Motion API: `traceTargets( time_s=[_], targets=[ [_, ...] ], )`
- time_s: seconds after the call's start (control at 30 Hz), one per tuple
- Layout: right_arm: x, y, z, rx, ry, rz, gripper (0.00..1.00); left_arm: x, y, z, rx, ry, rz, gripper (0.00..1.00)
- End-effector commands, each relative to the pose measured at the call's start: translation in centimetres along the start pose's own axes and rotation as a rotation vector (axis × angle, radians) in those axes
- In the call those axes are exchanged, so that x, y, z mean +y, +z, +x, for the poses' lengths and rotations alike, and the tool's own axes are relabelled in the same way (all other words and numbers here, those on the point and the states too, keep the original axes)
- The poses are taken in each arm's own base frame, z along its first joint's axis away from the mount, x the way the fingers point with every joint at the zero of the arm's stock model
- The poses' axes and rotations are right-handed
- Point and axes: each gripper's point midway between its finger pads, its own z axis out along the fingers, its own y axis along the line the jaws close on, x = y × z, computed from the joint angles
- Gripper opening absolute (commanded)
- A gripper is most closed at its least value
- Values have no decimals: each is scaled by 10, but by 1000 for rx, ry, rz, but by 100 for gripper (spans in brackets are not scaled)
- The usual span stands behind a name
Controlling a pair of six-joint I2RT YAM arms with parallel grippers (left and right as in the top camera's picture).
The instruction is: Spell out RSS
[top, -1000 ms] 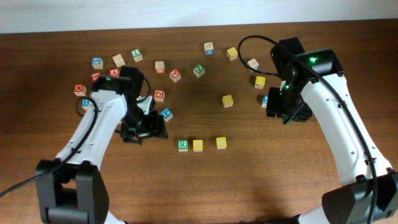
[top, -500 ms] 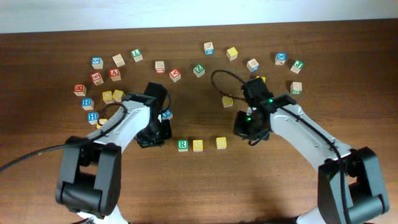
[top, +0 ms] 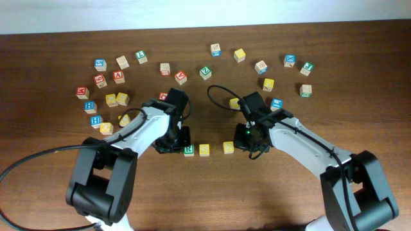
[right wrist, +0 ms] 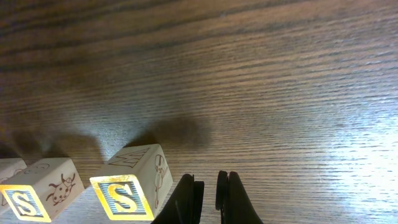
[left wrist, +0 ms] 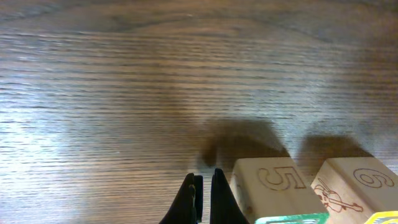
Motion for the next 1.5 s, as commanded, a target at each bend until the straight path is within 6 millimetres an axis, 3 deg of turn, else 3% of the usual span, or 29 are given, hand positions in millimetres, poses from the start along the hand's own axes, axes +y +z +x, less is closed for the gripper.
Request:
traceTargets(
  time_s=[0.0,0.4,0.57,0.9,1.1,1.47],
  targets=[
    [3,2,6,12,-2,-9,5,-12,5,6,12,11,10,0],
    [8,6,9,21,-5,-54,4,-34,7,13,12,25,52,0],
    [25,8,14,13,-54,-85,4,-35,7,13,11,27,53,0],
    [26,8,2,-51,-146,-74,4,-35,7,12,9,27,54,0],
    [27,30,12,27,-141,-96,4,-36,7,12,5,28,56,0],
    [42,27,23,85,-132,-185,4,-42,6,8,-6,13,84,0]
  ],
)
